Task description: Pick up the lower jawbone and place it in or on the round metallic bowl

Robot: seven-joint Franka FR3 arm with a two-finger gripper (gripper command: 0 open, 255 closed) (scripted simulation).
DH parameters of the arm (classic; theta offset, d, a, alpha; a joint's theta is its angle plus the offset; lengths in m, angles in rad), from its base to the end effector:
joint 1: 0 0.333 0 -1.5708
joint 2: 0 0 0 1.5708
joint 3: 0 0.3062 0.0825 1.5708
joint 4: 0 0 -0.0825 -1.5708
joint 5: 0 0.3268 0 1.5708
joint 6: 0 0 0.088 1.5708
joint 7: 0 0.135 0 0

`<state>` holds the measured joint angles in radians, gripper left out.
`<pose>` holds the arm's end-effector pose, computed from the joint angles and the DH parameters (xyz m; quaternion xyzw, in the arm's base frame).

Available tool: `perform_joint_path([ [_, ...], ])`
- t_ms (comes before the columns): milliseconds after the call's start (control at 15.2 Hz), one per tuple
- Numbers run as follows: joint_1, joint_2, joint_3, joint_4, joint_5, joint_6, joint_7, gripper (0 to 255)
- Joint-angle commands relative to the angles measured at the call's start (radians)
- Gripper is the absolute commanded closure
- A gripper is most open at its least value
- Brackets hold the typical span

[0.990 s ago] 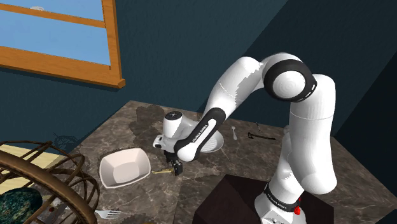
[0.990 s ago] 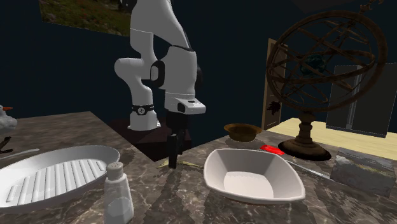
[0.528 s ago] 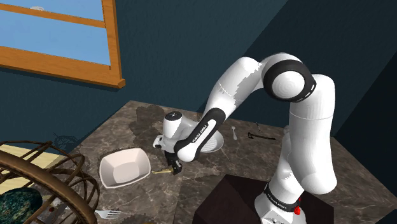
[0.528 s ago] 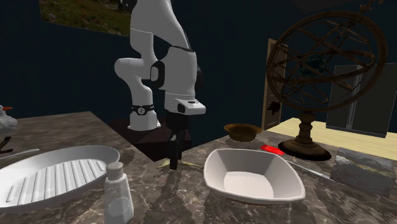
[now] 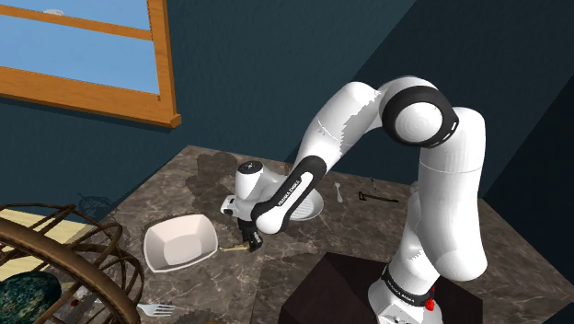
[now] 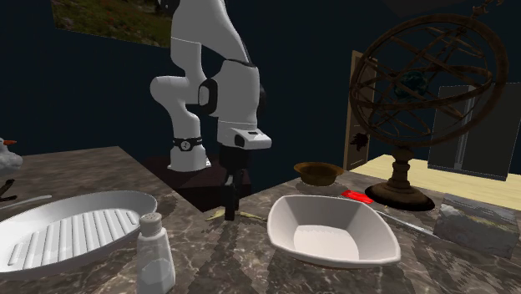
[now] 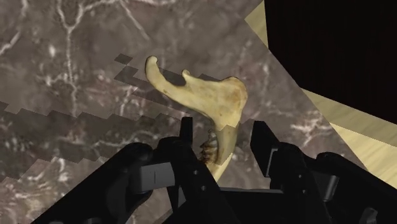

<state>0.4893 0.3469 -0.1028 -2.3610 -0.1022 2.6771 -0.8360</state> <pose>0.4426 0.1800 0.1942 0.7892 0.6126 -0.0237 0.0353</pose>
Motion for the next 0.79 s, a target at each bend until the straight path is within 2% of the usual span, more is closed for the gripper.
perform_joint_path([
  [0,-0.002,0.007,-0.004,-0.002,-0.001,0.011,0.002,255],
  [66,0.0,-0.001,0.0,-0.002,0.0,0.003,0.0,255],
  [132,0.0,-0.001,0.0,-0.002,0.0,0.003,0.0,0],
  [462,0.049,-0.014,0.002,0.101,0.088,-0.073,0.215,0],
  [726,0.044,0.036,0.005,0.106,0.094,-0.028,0.211,0],
])
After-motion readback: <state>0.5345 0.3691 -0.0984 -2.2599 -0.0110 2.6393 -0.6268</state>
